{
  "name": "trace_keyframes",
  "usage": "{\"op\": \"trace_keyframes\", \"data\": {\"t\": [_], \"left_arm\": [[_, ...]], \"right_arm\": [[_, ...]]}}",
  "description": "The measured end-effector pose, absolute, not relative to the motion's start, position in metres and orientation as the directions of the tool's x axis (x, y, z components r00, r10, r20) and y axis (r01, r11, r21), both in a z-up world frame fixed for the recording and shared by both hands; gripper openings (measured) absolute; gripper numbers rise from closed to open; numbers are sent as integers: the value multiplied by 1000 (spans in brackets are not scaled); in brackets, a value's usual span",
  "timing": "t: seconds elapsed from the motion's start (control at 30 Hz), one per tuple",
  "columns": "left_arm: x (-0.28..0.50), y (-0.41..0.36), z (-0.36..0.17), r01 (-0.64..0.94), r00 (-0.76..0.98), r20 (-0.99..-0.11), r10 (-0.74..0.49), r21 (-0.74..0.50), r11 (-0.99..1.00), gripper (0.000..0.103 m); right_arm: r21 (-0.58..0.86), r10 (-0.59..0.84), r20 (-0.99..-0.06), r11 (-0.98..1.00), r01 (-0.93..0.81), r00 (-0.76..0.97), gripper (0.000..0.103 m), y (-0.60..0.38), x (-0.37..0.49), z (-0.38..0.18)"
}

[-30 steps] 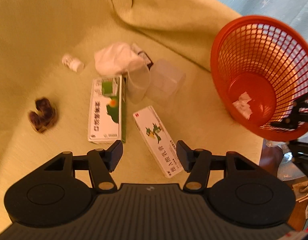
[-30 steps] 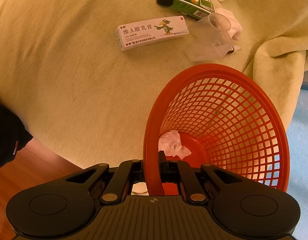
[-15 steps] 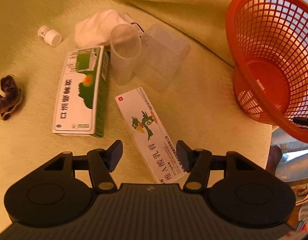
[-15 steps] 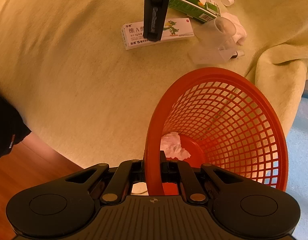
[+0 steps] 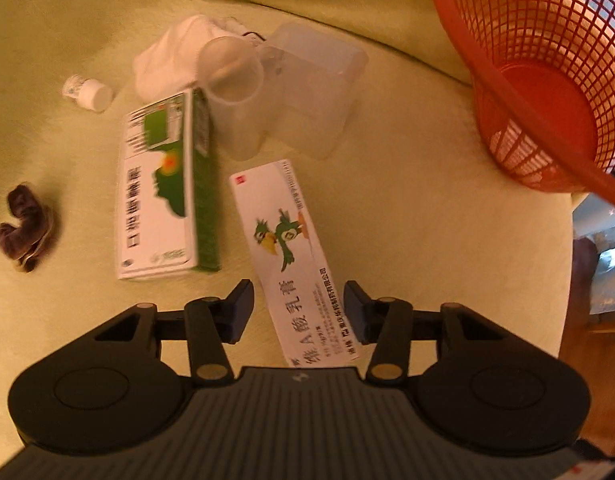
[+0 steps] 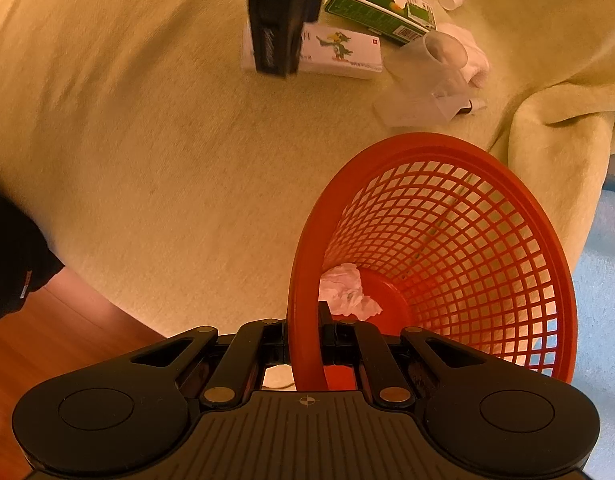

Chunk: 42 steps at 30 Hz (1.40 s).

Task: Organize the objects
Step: 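Grasp the white parrot ointment box with the left tool, then carry the ointment box over the wastebasket and release it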

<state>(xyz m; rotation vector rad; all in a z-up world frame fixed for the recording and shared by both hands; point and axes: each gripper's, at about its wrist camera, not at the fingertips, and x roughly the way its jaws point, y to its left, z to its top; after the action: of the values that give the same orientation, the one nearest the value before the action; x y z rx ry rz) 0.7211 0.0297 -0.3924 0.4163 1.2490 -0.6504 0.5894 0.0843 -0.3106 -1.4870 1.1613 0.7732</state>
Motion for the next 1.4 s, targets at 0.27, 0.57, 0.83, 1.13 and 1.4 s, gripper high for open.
{"op": "trace_keyframes", "data": {"t": [0.27, 0.57, 0.83, 1.13, 1.4], "left_arm": [[721, 34, -399, 641, 197, -954, -226, -49, 766, 35], [726, 28, -400, 637, 195, -954, -228, -53, 769, 32], [727, 42, -372, 639, 171, -952, -254, -89, 764, 32], [728, 55, -345, 643, 176, -946, -271, -98, 759, 32], [727, 56, -302, 667, 179, -928, -327, -130, 734, 32]], "right_arm": [[-337, -261, -910, 16, -941, 322, 3, 82, 587, -312], [-331, -268, -910, 16, -943, 315, 3, 79, 588, -314], [-325, -267, -913, 12, -946, 310, 3, 78, 590, -312], [-327, -272, -910, 7, -945, 313, 3, 78, 589, -310], [-333, -271, -908, 5, -943, 319, 3, 78, 587, -312]]}}
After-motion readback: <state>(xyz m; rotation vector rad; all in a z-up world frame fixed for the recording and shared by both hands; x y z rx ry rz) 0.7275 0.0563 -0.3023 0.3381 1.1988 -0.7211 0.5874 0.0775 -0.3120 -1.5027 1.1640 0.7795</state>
